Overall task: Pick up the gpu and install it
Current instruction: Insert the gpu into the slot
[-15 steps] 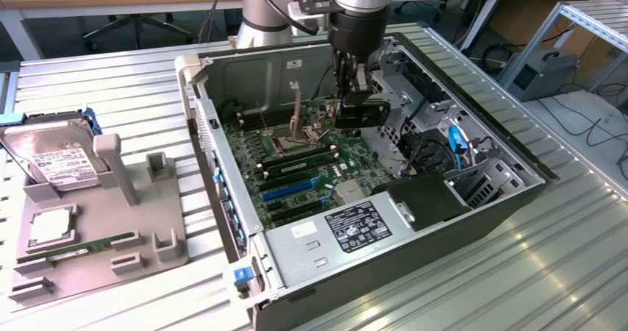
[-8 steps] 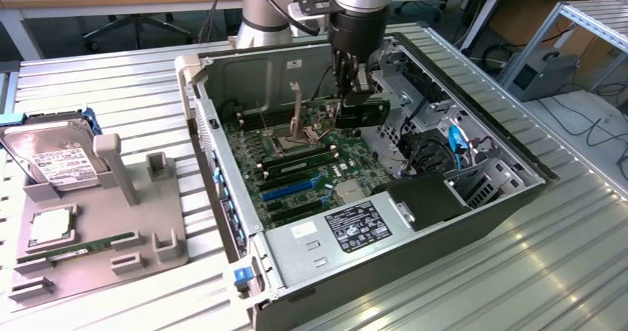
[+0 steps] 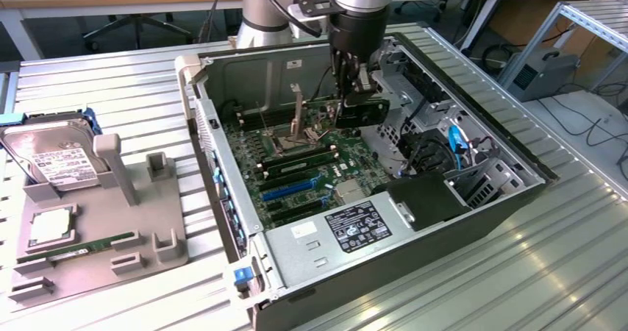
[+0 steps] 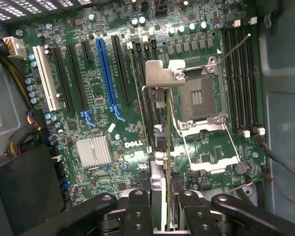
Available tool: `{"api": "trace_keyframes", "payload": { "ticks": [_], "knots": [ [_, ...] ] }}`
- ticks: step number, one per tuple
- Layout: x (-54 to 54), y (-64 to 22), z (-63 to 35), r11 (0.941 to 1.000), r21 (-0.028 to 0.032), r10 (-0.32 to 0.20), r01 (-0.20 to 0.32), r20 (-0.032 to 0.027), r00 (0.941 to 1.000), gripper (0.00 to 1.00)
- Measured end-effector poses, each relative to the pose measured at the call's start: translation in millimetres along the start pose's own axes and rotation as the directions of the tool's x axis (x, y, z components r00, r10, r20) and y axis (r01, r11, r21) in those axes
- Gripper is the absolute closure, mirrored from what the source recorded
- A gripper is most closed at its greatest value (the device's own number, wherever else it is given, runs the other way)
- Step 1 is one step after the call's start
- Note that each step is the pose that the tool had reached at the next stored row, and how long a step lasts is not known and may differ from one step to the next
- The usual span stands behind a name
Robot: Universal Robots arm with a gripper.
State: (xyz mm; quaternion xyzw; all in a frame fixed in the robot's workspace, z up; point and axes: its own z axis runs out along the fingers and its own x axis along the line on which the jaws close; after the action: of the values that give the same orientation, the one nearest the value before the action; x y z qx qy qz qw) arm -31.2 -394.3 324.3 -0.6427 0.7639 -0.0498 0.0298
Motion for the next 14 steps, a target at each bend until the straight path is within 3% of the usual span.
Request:
{"api": "trace_keyframes", "payload": {
  "ticks": [14],
  "knots": [
    [0.0,0.0,0.0,0.9958,0.003,-0.092,0.092,0.0043,0.9958,0.73]
  ]
}}
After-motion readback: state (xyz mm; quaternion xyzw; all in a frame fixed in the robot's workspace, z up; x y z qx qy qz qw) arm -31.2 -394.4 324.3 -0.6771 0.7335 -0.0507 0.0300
